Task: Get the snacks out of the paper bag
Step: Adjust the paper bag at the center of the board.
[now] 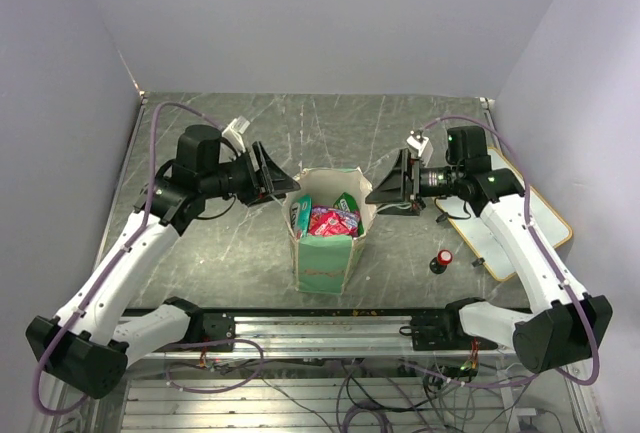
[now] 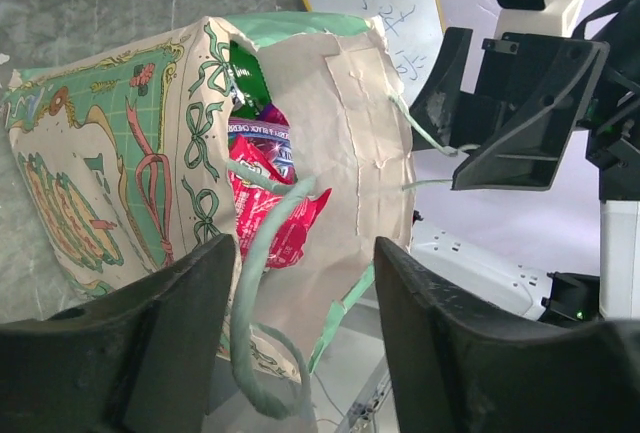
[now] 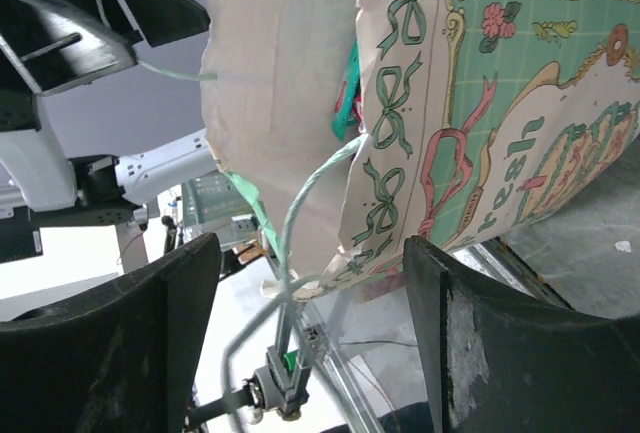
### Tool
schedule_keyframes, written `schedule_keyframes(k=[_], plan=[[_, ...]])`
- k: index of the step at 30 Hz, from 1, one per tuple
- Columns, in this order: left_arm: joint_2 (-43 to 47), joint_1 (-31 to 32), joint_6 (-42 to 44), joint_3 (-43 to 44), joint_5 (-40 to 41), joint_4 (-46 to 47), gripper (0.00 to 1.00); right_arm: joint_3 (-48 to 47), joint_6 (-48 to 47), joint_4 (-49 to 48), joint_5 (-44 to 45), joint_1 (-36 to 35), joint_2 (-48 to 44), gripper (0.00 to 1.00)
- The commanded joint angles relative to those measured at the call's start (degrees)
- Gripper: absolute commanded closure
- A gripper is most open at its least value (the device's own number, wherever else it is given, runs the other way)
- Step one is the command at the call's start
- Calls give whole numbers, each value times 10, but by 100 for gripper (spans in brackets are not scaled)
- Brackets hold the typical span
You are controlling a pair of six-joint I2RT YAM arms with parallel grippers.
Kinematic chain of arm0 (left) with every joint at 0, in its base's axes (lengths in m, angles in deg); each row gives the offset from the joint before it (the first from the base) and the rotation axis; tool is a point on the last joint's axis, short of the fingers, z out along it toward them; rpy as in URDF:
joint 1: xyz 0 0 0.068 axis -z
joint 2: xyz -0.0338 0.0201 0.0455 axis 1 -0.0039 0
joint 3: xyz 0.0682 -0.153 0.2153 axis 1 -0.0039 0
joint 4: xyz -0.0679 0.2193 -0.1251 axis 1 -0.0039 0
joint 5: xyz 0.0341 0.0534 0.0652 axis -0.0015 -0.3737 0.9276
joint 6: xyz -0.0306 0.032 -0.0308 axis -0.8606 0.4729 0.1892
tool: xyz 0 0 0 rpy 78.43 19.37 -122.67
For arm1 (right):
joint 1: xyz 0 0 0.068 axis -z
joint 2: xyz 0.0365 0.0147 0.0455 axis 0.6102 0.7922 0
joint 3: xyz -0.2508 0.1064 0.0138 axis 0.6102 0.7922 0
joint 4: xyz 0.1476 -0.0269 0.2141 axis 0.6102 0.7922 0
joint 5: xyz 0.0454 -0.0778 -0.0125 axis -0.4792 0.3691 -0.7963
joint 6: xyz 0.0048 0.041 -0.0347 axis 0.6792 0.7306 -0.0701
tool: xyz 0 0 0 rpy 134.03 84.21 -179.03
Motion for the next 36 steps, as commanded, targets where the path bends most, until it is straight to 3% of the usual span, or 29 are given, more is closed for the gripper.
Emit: schedule_keyframes(k=[1,5,7,12,14,16,18,20,27,32,36], plan=[[-9,12,-5,20,18,8,37,-9,-1,-4,-16,4,-10,29],[-18,12,15,57,54,-41,51,-28,-38,39,4,4,-2,36],[-21,12,18,71,71,-50,53,-42,-64,68,26,4,2,39],[-29,12,-3,58,58,-7,61,-62,-102,105,53,4,6,47],[-38,12,-1,61,53,1,68,-67,-106,103,53,4,6,62],[-49,12,12,78,50,-5,83,-73,-100,91,56,4,6,88],[-61,12,26,99,54,-14,89,-82,-98,83,58,4,7,100],[-71,12,35,125,60,-24,93,-92,-100,72,44,4,12,100],[-105,1,66,227,94,-78,93,-107,-85,25,16,-5,30,100],[-121,-61,86,285,101,-127,93,-121,-47,-31,19,-35,48,100],[-134,-129,114,336,104,-161,93,-158,-26,-67,51,-104,100,100]])
